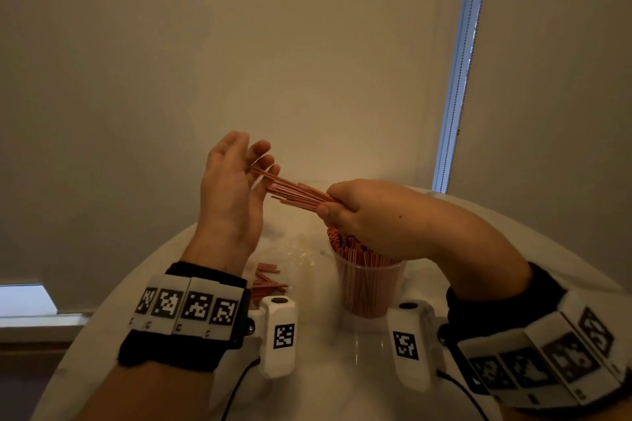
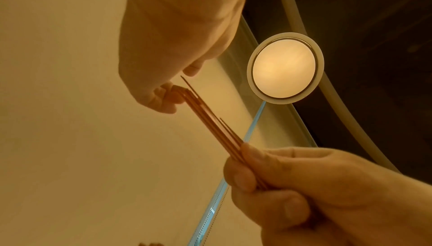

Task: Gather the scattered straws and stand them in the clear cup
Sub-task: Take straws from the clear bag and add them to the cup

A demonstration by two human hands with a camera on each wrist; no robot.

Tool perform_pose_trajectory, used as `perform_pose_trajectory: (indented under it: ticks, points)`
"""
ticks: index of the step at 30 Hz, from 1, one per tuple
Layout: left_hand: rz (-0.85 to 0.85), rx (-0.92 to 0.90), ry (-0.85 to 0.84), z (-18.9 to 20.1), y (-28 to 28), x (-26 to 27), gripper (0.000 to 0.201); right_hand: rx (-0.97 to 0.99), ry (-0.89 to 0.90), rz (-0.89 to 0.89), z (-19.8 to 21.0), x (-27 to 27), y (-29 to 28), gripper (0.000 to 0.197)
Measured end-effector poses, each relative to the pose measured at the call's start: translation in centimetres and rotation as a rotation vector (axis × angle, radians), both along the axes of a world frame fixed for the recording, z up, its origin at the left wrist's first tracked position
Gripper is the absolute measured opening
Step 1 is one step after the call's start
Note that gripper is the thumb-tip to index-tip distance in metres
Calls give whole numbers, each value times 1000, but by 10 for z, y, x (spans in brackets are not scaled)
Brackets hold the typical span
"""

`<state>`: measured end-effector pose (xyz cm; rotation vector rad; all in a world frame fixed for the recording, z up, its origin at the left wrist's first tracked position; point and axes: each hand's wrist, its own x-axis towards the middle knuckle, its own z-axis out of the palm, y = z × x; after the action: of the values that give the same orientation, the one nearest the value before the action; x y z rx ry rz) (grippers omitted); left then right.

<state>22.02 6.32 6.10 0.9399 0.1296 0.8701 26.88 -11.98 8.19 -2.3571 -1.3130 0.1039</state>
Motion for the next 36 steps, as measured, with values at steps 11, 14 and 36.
perform_pose_trajectory:
  ticks: [11, 14, 36]
  points:
    - [-248, 539, 422, -4, -30, -5, 26, -53, -120, -53, -5, -1, 6, 31]
    - [-237, 658, 441, -6, -35, -5, 28, -61, -70, -61, -6, 0, 7, 37]
    - [-350, 701, 382, -10, -31, -5, 45, 446, -457, -390, -4, 18, -1, 48]
